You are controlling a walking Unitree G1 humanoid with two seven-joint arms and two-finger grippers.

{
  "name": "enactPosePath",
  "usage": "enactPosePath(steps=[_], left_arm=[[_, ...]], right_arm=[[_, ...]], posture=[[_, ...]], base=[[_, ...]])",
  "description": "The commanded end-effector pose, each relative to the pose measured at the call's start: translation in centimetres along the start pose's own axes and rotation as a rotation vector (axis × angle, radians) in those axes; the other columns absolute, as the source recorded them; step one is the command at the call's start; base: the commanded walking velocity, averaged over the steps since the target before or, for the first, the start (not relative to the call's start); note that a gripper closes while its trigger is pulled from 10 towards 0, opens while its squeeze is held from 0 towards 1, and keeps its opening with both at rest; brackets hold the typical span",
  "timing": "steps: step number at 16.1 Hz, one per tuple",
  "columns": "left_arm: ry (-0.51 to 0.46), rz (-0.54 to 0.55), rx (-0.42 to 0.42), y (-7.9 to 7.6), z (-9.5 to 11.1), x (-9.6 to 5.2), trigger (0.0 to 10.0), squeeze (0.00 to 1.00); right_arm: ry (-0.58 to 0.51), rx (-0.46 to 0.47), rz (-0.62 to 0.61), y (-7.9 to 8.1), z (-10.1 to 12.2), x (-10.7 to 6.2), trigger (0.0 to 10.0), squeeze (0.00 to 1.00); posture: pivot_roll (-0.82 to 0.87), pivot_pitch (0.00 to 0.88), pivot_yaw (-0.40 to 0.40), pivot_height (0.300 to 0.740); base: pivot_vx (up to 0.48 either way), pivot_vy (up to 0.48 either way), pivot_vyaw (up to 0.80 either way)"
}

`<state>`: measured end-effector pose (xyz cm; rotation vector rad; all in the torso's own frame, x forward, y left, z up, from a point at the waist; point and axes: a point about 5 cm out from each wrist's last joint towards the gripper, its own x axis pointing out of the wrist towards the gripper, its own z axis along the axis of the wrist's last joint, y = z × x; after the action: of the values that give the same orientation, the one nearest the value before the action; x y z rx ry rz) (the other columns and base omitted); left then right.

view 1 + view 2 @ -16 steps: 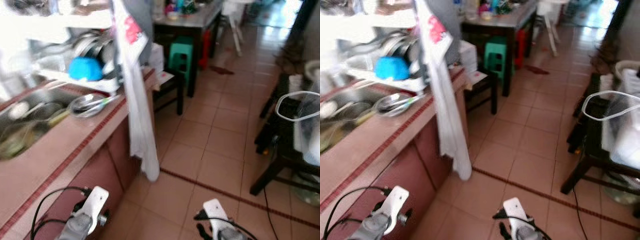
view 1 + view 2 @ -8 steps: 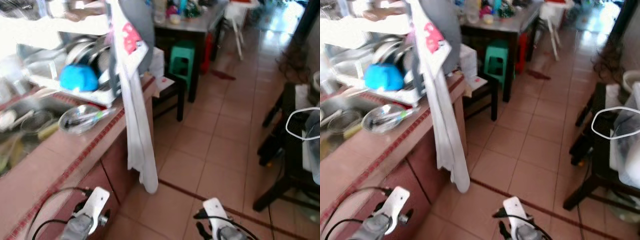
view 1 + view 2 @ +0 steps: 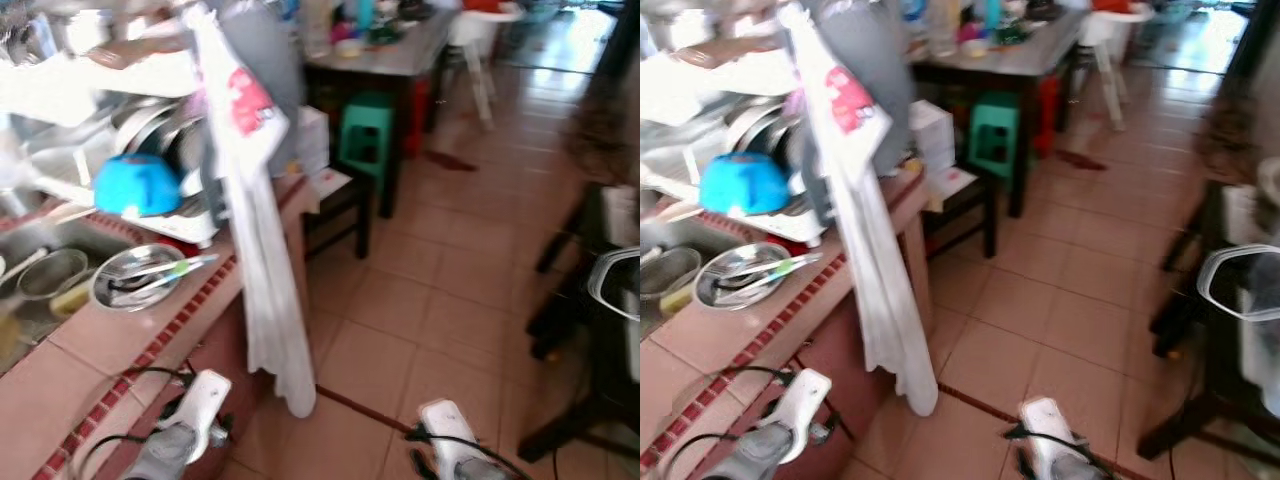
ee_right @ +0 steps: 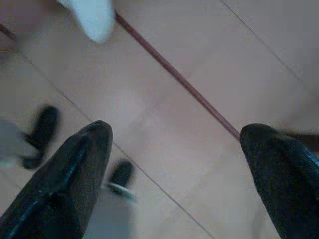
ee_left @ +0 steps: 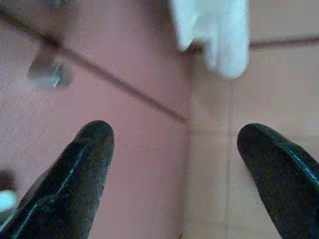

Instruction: Kitchen organization

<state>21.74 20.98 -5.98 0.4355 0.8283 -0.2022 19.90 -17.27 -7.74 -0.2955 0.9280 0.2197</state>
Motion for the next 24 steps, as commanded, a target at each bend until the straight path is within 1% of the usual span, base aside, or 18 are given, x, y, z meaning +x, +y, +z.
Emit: enactPosePath(steps=[1, 6, 8, 11, 12, 15, 19, 22, 24], left_arm=[[-0.02, 0.016, -0.006, 0.34, 0.59, 0.1, 10.0, 0.0], [-0.015, 0.036, 0.004, 0.41, 0.46, 0.07, 10.0, 0.0], [-0.01, 0.041, -0.002, 0.45, 0.44, 0.08, 10.0, 0.0], [-0.003, 0.049, -0.021, 0.39, 0.38, 0.09, 10.0, 0.0], [-0.008, 0.053, -0.025, 0.34, 0.45, 0.1, 10.0, 0.0], [-0.017, 0.064, -0.025, 0.35, 0.6, 0.12, 10.0, 0.0], [-0.013, 0.066, -0.025, 0.32, 0.64, 0.15, 10.0, 0.0], [-0.018, 0.075, -0.033, 0.31, 0.92, 0.22, 10.0, 0.0], [-0.022, 0.088, -0.082, 0.23, 0.98, 0.25, 10.0, 0.0]], right_arm=[[0.023, -0.009, -0.013, -0.63, -0.62, -0.16, 10.0, 0.0], [0.029, -0.012, -0.009, -0.47, -0.65, -0.14, 10.0, 0.0], [0.062, -0.031, -0.011, -0.4, -0.95, -0.14, 10.0, 0.0], [0.068, -0.036, -0.009, -0.54, -1.04, -0.17, 10.0, 0.0], [0.071, -0.051, -0.006, -0.72, -1.04, -0.19, 10.0, 0.0], [0.068, -0.063, -0.007, -1.07, -0.81, -0.18, 10.0, 0.0], [0.074, -0.066, -0.002, -1.04, -0.76, -0.15, 10.0, 0.0], [0.103, -0.081, 0.024, -0.79, -1.08, -0.18, 10.0, 0.0], [0.109, -0.113, 0.031, -1.03, -1.07, -0.2, 10.0, 0.0]], posture=[[0.05, 0.008, 0.053, 0.74], [0.05, 0.007, 0.056, 0.74], [0.05, 0.008, 0.054, 0.74], [0.05, 0.008, 0.039, 0.74], [0.05, 0.007, 0.027, 0.74], [0.04, 0.009, 0.022, 0.74], [0.04, 0.005, 0.017, 0.74], [0.04, 0.0, -0.024, 0.74], [0.04, 0.0, -0.052, 0.74]], base=[[0.0, 0.0, 0.0], [0.0, 0.0, 0.0], [0.0, 0.0, 0.0], [0.0, 0.0, 0.0], [0.0, 0.0, 0.0], [0.0, 0.0, 0.0], [0.0, 0.0, 0.0], [0.0, 0.0, 0.0], [0.0, 0.0, 0.0]])
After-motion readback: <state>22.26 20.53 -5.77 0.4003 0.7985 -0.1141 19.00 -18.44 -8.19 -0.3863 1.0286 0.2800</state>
